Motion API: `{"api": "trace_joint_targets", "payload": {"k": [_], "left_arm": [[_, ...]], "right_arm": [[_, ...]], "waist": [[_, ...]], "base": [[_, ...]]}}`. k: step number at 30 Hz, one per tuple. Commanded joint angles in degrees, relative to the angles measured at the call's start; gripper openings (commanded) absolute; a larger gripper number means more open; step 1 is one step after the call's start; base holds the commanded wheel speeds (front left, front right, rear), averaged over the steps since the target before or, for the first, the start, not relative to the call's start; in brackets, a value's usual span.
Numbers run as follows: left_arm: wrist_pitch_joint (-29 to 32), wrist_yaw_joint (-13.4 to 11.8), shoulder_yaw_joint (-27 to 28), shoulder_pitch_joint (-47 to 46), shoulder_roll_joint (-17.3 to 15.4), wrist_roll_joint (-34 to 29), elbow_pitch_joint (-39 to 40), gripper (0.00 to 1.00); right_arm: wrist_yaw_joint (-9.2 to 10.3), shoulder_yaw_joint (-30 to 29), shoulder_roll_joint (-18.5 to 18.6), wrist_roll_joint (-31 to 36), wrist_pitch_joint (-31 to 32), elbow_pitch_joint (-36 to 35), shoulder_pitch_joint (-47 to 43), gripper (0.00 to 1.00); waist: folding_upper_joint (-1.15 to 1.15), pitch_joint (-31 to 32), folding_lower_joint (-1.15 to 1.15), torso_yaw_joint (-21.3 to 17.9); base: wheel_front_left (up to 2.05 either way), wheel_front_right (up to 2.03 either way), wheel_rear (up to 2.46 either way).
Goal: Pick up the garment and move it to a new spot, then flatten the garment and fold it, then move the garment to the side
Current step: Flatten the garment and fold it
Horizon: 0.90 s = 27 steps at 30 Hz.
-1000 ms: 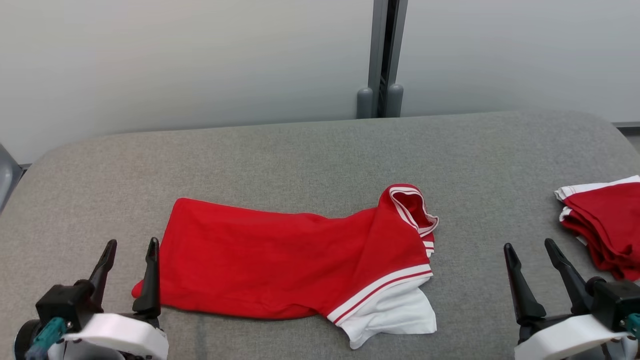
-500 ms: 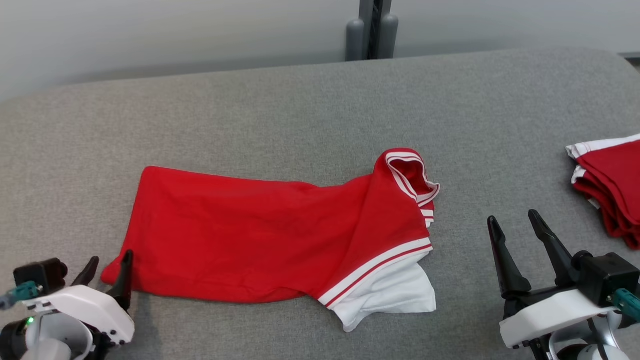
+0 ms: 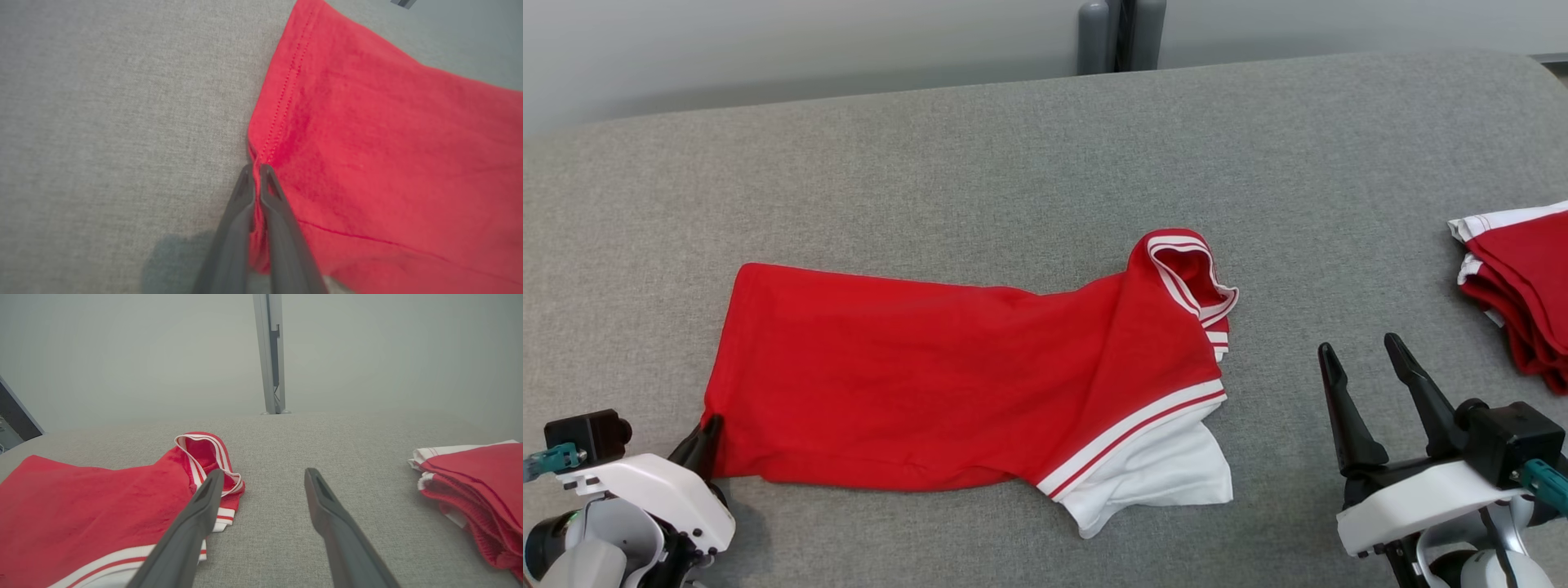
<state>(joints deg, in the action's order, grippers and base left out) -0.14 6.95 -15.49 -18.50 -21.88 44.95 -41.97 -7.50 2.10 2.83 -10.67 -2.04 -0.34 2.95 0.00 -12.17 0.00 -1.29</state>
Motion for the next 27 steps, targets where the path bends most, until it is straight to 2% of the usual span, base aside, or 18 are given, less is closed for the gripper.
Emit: {"api": "trace_joint_targets", "payload": {"k": [1,6,10,23,24,25,27], "left_arm": [[-0.5,0.2,-0.2,-0.8,-0.8,0.4,-0.3,0.0],[-1.4,0.4,-0.8,-0.5,-1.7,0.7,1.0,0.0],[-1.9,0.5,-1.0,0.2,-2.4,0.8,2.8,0.0],[-2.5,-1.5,-1.6,-0.3,-2.8,-0.4,9.3,0.0],[-2.6,-1.6,-1.5,-0.1,-2.9,-0.5,9.7,0.0],[-2.9,-1.9,-1.4,0.0,-2.9,-0.4,10.3,0.0],[-3.2,-2.2,-1.2,0.5,-3.1,-0.4,11.5,0.0]], "right_arm": [[0.02,-0.3,0.2,-0.4,-0.3,0.4,0.5,1.0],[0.02,-0.2,0.2,-0.2,0.2,1.3,0.8,1.0],[0.02,2.6,0.3,-0.1,1.6,4.2,0.5,1.0],[0.01,14.7,0.7,-5.4,1.2,24.5,3.7,1.0],[0.01,15.5,0.7,-6.0,1.7,25.4,3.8,0.76],[-0.01,16.2,0.8,-6.6,2.1,26.2,3.6,0.44],[-0.06,17.1,1.1,-7.8,2.2,26.7,3.7,0.0]], "waist": [[0.0,0.3,0.0,0.1],[0.0,0.9,0.0,0.4],[0.0,1.1,0.0,0.8],[0.0,-0.6,0.0,3.2],[0.0,-0.6,0.0,3.3],[0.0,-0.6,0.0,3.3],[0.0,-0.6,0.0,3.2]], "base": [[0.0,0.0,0.0],[0.0,0.0,0.0],[0.0,0.0,0.0],[0.0,0.0,0.0],[0.0,0.0,0.0],[0.0,0.0,0.0],[0.0,0.0,0.0]]}}
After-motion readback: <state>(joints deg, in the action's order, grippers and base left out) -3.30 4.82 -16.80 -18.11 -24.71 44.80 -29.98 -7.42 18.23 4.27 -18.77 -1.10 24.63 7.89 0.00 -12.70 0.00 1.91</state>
